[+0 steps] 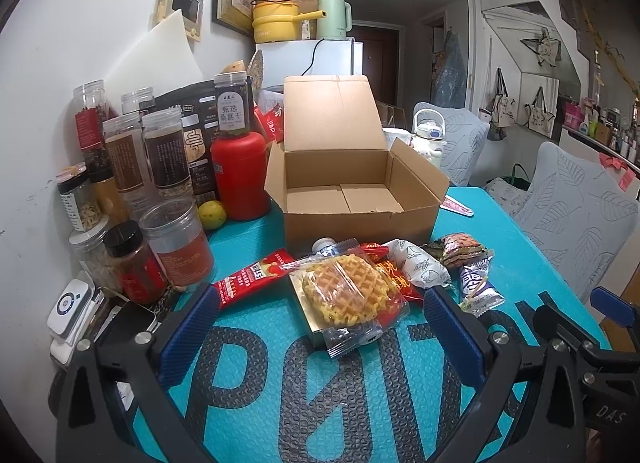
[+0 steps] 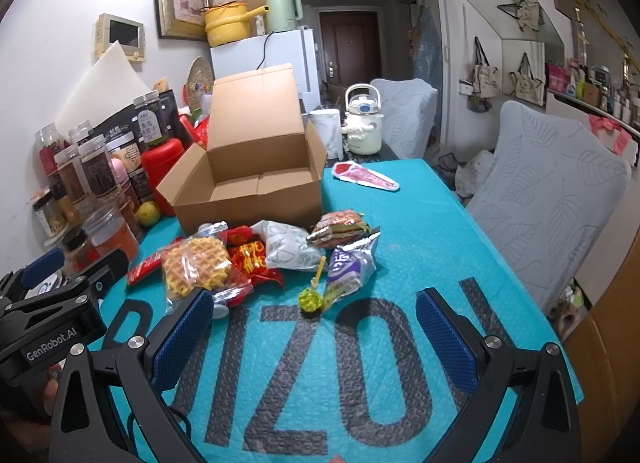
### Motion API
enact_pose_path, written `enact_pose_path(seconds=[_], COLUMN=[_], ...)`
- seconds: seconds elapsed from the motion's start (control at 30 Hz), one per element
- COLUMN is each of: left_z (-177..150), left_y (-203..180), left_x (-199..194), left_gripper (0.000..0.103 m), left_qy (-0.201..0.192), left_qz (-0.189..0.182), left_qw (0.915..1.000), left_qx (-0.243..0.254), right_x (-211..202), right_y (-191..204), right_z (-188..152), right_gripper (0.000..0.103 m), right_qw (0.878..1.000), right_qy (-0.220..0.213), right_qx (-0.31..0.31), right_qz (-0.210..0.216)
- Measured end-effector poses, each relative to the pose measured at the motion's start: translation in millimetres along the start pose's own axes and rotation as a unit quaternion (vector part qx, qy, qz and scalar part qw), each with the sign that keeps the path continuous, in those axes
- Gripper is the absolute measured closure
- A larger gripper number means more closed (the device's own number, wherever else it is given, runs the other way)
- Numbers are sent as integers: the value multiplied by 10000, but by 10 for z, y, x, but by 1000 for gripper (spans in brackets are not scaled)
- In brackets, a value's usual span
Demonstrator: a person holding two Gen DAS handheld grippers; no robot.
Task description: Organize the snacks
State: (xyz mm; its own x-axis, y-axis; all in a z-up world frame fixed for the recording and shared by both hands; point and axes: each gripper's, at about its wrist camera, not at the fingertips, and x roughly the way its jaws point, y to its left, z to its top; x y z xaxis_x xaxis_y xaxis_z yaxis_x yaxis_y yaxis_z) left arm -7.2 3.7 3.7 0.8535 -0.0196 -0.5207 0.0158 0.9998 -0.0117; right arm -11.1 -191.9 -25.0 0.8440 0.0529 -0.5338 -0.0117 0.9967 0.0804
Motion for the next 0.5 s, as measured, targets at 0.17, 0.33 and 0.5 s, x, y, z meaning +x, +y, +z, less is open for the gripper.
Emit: enact_pose_path(seconds=[0.17,0.33,0.5], left_z=[-23,-33,-33], left_y=[-17,-19,-14], left_x=[-21,-31,-35], left_gripper=[0,0,0], left_qy=[8,12,9], left_qz=[-35,-32,-17], left_qw=[10000,10000,10000], left_qx=[6,9,13], right_x=[5,5,6], right_y=[1,2,23], right_z=[-12,-15,-34], right_gripper=[0,0,0], right_qw=[10000,10000,10000], right_qy=[-4,-4,10], right_qx=[-2,3,-1], right_qz=[9,3,13])
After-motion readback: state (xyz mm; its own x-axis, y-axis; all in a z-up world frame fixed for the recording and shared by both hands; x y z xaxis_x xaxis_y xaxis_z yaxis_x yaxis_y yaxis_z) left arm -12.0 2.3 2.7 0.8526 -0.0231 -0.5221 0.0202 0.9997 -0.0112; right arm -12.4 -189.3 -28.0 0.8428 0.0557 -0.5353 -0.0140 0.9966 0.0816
